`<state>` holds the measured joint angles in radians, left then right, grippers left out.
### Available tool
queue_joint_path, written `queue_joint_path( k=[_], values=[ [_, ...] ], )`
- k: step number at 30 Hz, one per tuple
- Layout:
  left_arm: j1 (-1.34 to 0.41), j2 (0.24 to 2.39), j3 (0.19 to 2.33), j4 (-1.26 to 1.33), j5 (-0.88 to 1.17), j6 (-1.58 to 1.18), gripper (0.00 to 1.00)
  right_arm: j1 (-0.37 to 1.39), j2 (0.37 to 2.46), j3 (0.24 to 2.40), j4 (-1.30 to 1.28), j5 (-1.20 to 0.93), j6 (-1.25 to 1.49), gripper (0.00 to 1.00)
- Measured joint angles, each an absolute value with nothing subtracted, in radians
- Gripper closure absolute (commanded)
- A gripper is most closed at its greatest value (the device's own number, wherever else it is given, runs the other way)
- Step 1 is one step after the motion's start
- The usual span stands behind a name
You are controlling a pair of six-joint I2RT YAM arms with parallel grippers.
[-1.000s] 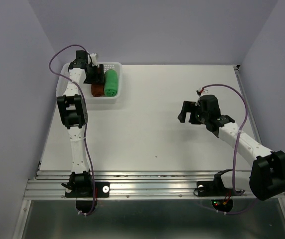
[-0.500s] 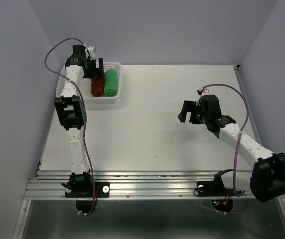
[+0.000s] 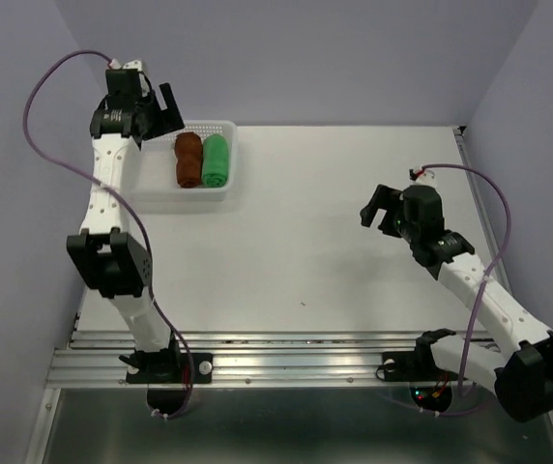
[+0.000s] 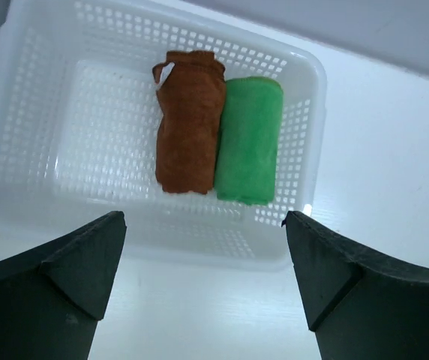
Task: Roll the towels
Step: Place the rolled towel into the container
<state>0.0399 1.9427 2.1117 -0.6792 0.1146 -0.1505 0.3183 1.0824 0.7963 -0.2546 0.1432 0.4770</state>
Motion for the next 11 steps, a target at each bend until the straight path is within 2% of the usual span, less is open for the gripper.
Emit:
queue_joint_path(
  k=[6, 11],
  values=[
    [-0.042, 1.378, 1.582, -0.591, -0.057, -0.404, 0.01, 0.318, 0.973, 0.796, -0.320, 0.248, 0.522, 0.00],
    [-0.072, 1.149, 1.352, -0.603, -0.145, -0.537, 0.01, 0.318, 0.875, 0.796, -0.383, 0.297, 0.529, 0.00]
  ],
)
